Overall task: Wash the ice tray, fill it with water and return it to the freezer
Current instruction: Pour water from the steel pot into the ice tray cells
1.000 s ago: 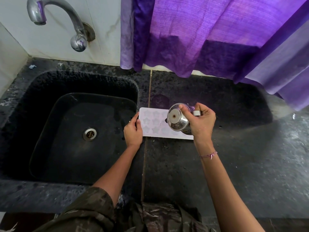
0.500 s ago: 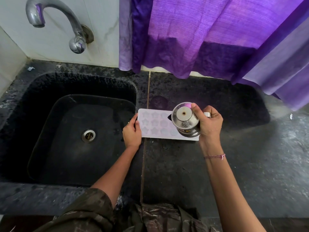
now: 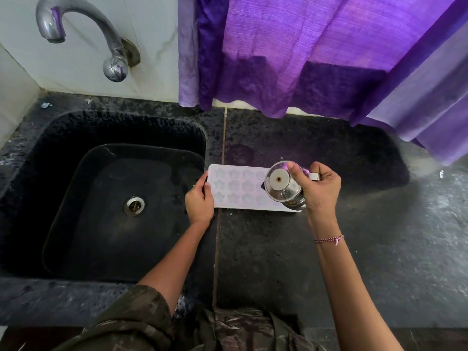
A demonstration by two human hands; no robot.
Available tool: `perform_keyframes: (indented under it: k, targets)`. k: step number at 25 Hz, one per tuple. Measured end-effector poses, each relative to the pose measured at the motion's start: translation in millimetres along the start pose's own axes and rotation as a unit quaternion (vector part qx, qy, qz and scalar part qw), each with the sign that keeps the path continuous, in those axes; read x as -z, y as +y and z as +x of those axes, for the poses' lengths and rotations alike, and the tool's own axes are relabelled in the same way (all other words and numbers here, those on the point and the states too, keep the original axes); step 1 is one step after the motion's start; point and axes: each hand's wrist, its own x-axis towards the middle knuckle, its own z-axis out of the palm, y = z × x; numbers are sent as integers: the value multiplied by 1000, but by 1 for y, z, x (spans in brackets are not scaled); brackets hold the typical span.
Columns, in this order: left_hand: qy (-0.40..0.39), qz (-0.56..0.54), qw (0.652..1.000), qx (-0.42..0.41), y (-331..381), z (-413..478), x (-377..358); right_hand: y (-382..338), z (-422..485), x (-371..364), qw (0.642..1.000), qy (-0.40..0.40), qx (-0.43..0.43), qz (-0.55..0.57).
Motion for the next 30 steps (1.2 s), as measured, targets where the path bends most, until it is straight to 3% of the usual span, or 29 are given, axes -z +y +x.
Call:
perform_keyframes:
  k: [19,30]
  targets:
    - [-1,-13,1000,3,-1,0,0,-3,-1,-2,995,-17,40,-91]
    - [2,-6,1000,-6,-1,0,0,-3,3,0,999,-5,16,-34]
